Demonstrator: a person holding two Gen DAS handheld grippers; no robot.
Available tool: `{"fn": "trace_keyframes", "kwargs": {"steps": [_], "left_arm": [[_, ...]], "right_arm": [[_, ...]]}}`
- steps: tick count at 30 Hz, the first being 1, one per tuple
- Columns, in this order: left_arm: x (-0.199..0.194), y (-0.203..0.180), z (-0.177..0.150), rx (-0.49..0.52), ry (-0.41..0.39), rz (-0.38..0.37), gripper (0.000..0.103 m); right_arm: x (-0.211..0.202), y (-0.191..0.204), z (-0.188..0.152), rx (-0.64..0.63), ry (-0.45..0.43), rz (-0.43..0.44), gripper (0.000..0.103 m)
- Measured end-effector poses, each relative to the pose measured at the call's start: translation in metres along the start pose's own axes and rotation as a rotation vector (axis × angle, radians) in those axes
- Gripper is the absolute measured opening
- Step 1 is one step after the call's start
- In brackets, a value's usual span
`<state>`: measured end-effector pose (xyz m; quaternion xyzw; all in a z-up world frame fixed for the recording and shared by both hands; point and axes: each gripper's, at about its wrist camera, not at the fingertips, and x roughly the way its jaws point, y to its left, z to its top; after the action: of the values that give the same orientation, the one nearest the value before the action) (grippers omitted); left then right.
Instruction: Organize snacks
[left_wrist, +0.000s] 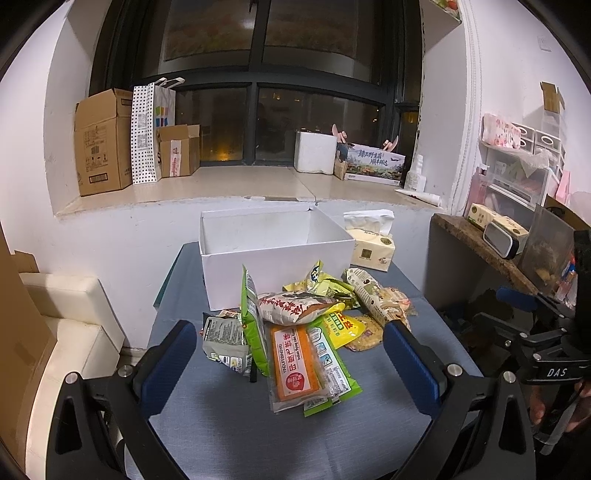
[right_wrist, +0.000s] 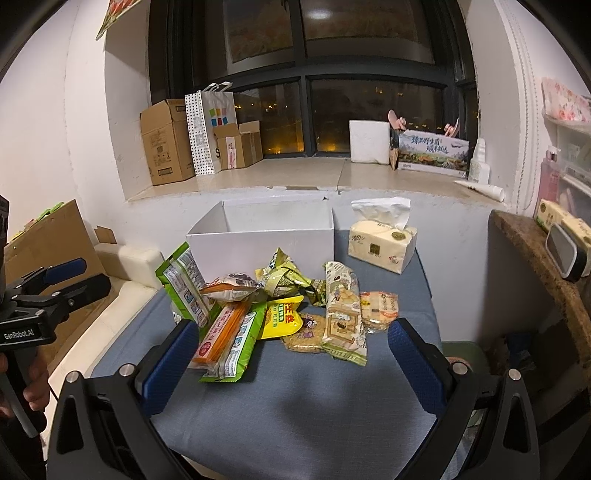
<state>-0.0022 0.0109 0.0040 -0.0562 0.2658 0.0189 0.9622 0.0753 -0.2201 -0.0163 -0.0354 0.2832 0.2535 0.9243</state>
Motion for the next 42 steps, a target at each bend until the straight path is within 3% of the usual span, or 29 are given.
{"fn": "trace_keyframes", "kwargs": {"steps": [7,12,15,22,26,31,32,33,34,35,36,37,42], "left_arm": [[0.001,0.004,0.0,-0.032,-0.029,0.001,0.103],[0.003,0.009,-0.006,-0.074,-0.054,-0.005,0.103],[0.005,0.002,-0.008,-0.02,-0.048,0.027,0.103],[0.006,-0.015,-0.011,0.067,-0.004,-0.025,0.103],[0.007,-0.017,-0.01,0.065,0.001,-0.021,0.103],[0.01,-0.007,-0.011,0.02,0.015,-0.027,0.103],[0.012,-0.005,-0.011,0.009,0.02,-0.027,0.103],[0.012,-0.003,-0.012,0.003,0.023,-0.027,0.103],[0.012,-0.001,-0.012,-0.003,0.026,-0.024,0.103],[0.012,0.0,-0.013,-0.005,0.026,-0.019,0.103],[0.011,0.002,-0.013,-0.004,0.023,-0.01,0.103],[0.011,0.003,-0.014,-0.002,0.022,0.0,0.103],[0.015,0.009,-0.017,-0.016,0.032,-0.006,0.103]], "right_arm": [[0.021,-0.015,0.003,0.043,0.068,0.044,0.103],[0.057,-0.03,0.013,0.043,0.097,0.039,0.103],[0.093,-0.039,0.019,0.039,0.139,0.022,0.103],[0.175,-0.061,0.028,0.076,0.253,-0.029,0.103],[0.215,-0.069,0.027,0.056,0.305,-0.109,0.103],[0.247,-0.074,0.022,0.03,0.382,-0.132,0.103],[0.254,-0.076,0.019,0.036,0.404,-0.136,0.096],[0.259,-0.077,0.016,0.047,0.429,-0.14,0.08],[0.262,-0.078,0.014,0.048,0.437,-0.165,0.076],[0.259,-0.074,0.014,0.028,0.419,-0.159,0.066],[0.259,-0.072,0.014,0.021,0.419,-0.148,0.048],[0.257,-0.069,0.015,0.012,0.421,-0.144,0.042],[0.239,-0.062,0.017,0.026,0.411,-0.1,0.036]]}}
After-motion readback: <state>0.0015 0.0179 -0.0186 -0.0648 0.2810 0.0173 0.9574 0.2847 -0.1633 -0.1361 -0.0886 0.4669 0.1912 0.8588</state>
